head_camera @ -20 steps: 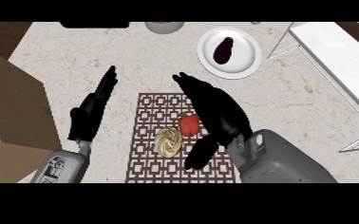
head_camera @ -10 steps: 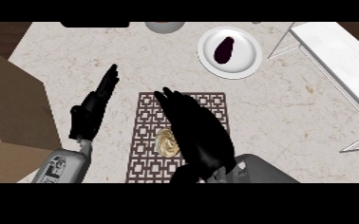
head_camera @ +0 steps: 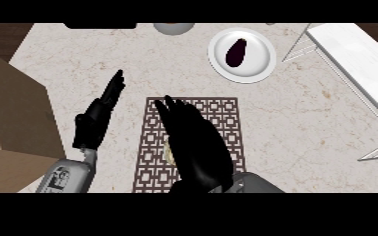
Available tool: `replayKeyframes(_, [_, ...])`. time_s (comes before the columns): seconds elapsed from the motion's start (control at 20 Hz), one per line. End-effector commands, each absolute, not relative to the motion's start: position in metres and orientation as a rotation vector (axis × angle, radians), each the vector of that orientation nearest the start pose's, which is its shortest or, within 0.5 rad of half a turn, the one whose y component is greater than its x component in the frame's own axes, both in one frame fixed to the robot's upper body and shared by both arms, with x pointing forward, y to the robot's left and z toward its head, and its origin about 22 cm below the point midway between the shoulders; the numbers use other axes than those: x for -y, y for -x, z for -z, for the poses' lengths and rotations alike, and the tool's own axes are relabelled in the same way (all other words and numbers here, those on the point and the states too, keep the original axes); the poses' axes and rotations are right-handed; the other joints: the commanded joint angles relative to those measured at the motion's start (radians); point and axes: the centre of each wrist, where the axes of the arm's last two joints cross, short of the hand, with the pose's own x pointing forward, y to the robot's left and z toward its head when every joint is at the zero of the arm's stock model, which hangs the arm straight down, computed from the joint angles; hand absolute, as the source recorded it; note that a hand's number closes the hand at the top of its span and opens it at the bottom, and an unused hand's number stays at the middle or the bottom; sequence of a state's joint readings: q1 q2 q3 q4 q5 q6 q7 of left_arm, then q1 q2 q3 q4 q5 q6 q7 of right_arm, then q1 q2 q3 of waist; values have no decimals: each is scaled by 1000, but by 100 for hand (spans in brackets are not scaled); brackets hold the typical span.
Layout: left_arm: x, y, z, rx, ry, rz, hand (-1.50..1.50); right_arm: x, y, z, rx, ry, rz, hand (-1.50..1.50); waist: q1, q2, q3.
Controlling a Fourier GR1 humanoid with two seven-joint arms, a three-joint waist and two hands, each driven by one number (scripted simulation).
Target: Pick the cupcake from the placemat and place it in the tiered shelf
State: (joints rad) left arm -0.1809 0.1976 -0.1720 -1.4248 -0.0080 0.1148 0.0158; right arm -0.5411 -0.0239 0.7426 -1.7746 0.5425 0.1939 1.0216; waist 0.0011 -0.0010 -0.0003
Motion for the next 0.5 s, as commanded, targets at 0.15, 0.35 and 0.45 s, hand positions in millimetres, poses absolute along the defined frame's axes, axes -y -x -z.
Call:
replayKeyframes(0.15, [-219,-285,3,1578,-118,268,0,24,-235,-146,1279,452,-1166,-150,0,1,0])
replayKeyframes(0.35, [-205,-271,1,1593,-105,265,0,3,-213,-122,1257,487,-1167,-150,6,0,0])
replayKeyframes(0.45, [-217,-281,-20,1561,-107,271,0,5,-212,-112,1246,484,-1177,-150,5,0,0])
